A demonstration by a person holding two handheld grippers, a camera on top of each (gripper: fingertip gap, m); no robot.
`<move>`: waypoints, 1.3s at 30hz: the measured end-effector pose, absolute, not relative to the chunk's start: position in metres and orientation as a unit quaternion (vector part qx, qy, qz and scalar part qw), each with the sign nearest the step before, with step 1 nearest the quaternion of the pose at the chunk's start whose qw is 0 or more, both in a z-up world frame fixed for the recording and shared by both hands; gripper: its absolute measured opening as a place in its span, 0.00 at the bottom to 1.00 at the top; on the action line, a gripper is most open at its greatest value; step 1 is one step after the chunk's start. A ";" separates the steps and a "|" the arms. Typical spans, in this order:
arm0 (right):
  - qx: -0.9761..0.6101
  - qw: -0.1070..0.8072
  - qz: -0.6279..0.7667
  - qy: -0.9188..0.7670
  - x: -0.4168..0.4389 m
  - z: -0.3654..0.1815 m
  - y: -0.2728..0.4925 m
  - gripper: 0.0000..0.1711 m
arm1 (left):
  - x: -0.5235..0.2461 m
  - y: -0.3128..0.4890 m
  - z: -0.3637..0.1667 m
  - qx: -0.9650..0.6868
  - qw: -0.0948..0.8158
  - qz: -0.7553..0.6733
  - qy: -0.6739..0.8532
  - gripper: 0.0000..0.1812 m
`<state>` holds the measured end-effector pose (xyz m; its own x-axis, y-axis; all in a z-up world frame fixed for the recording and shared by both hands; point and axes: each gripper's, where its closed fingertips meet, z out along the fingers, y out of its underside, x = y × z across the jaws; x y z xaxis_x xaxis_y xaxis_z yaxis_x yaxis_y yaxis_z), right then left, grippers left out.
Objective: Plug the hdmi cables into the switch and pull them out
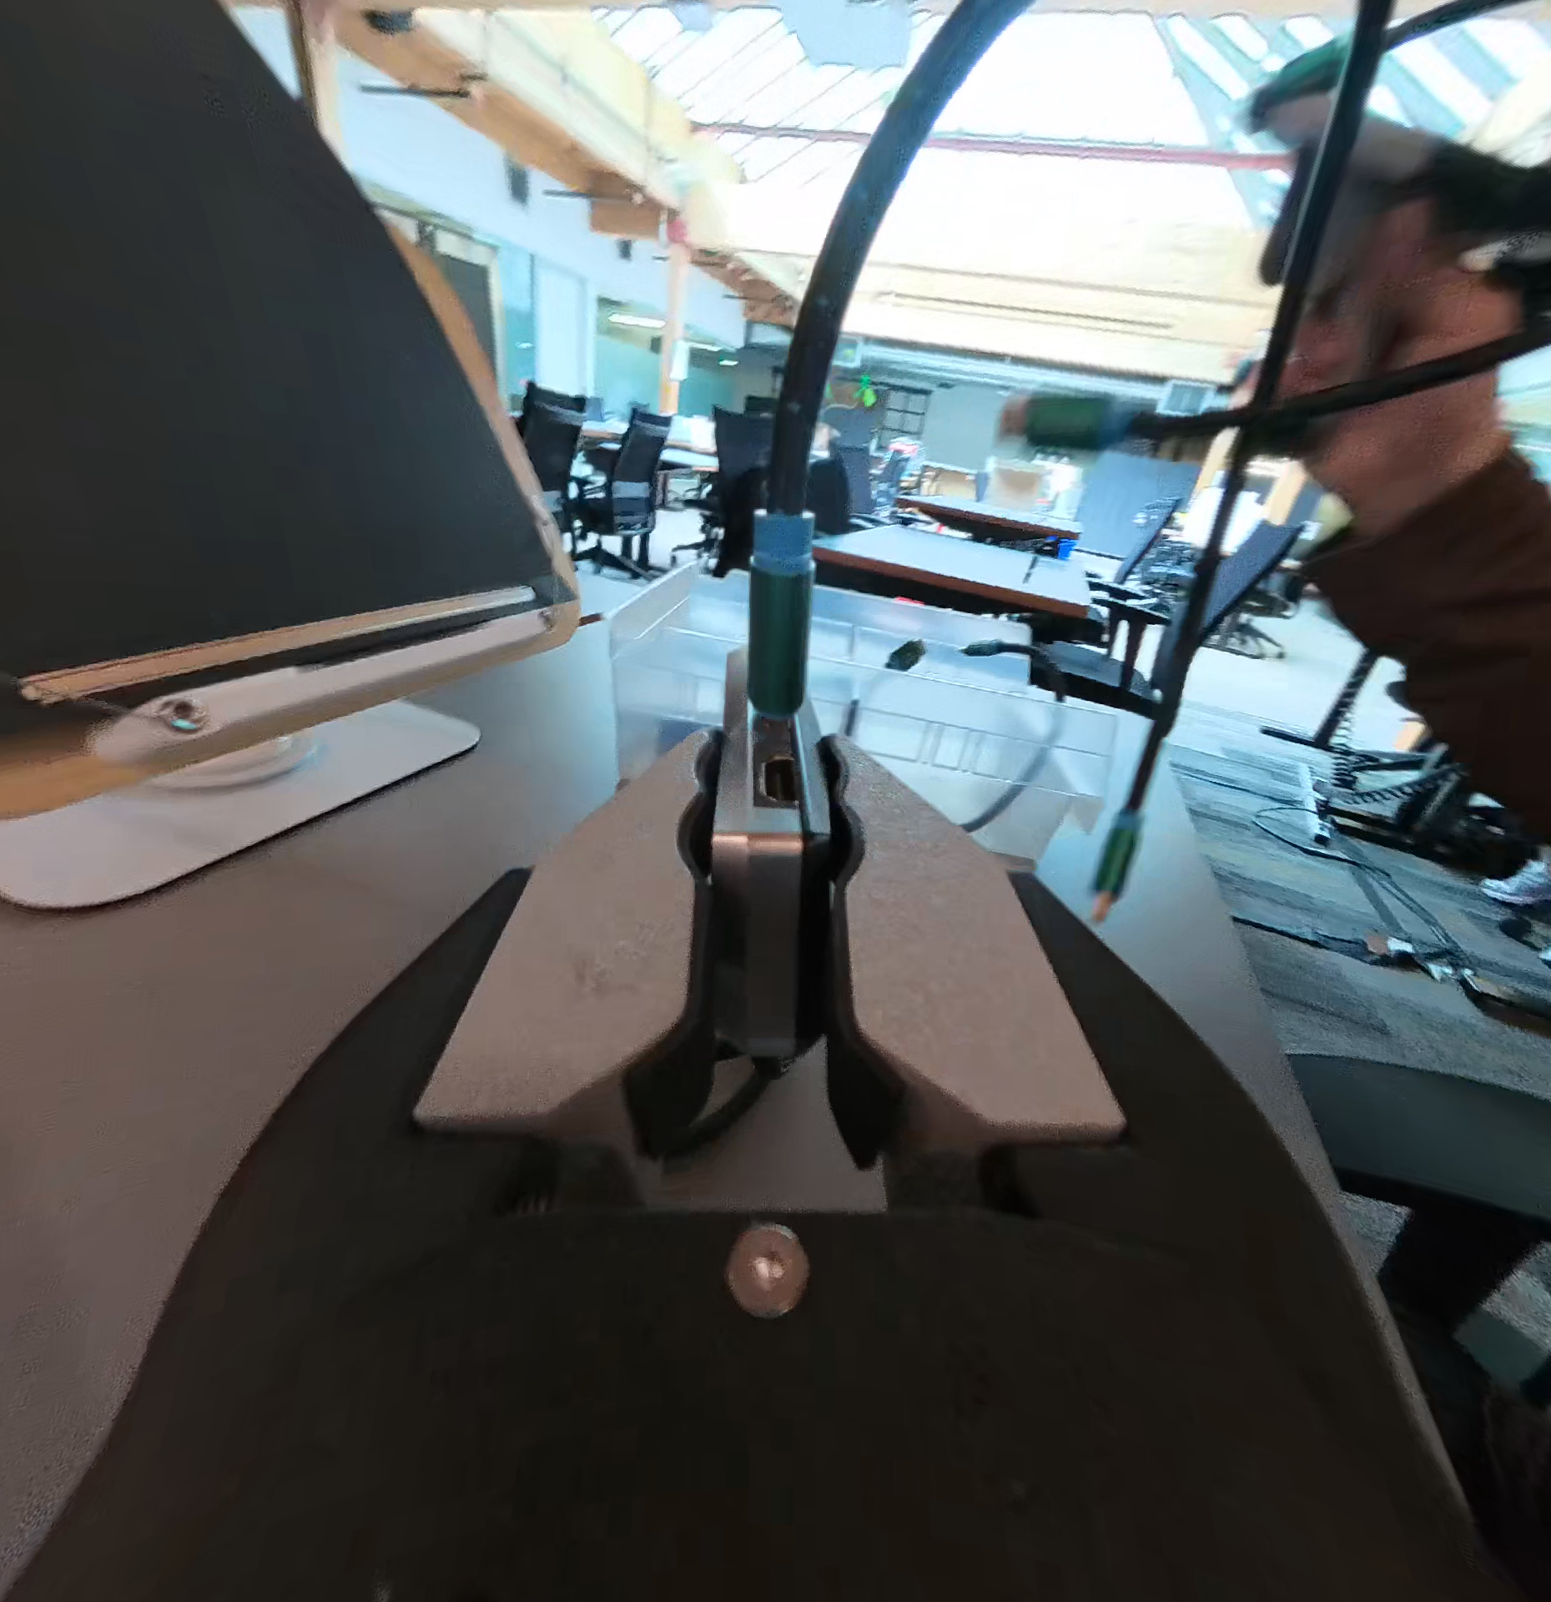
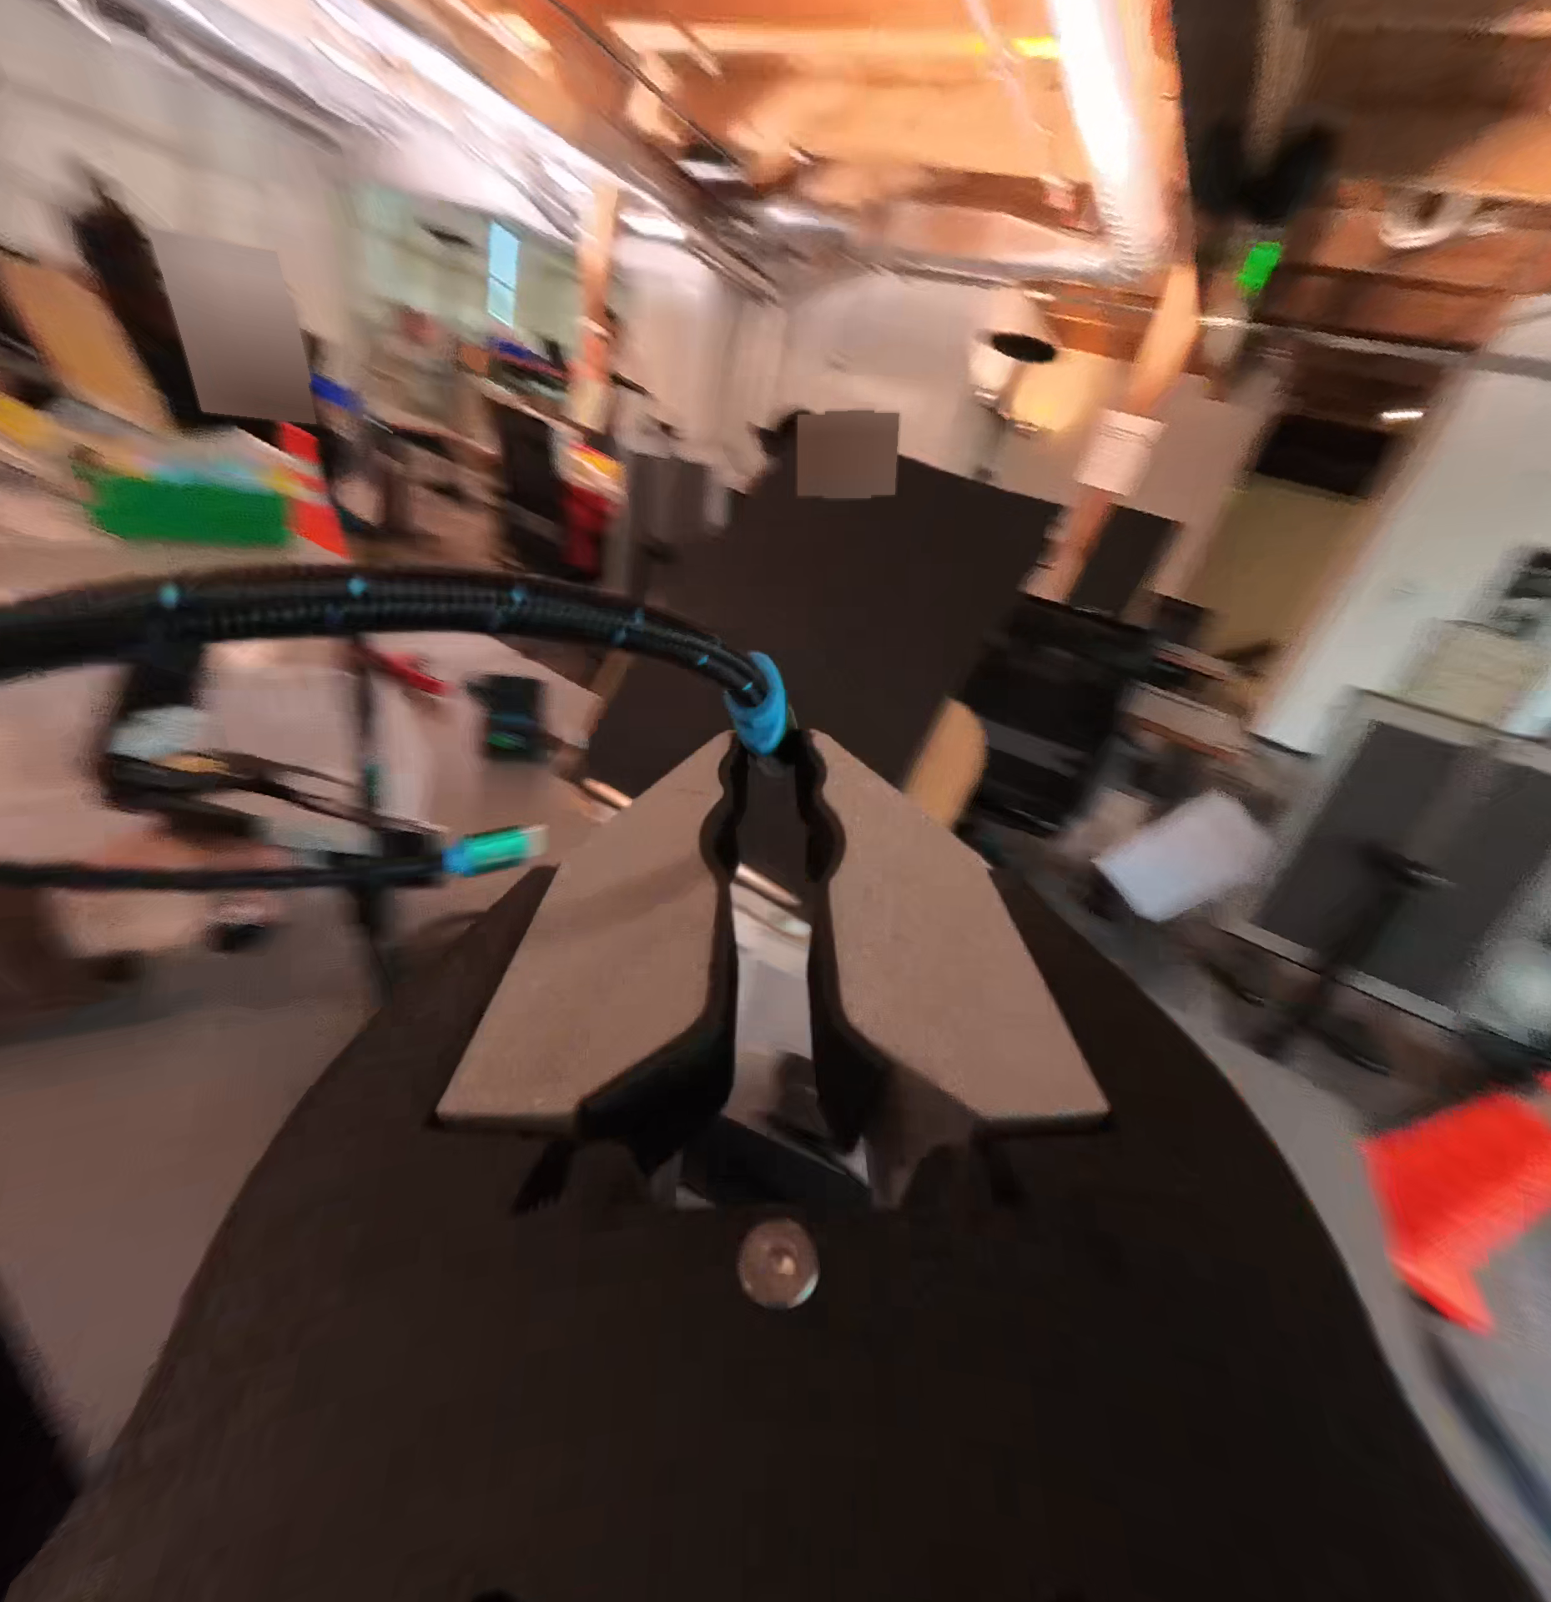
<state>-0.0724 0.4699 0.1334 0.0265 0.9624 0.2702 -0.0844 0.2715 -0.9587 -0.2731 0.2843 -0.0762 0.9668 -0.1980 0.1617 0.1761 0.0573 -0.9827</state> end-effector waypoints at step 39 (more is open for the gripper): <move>-0.669 0.502 0.137 -0.530 -0.035 0.021 0.596 0.04 | -0.270 0.277 -0.068 -0.661 0.736 -0.144 0.015 0.11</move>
<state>-0.0351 0.5955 0.0209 0.3999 0.8477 0.3487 0.5725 0.0661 -0.8172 -0.2703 0.2766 -0.0682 0.9581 -0.2323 0.1674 0.1913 0.0845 -0.9779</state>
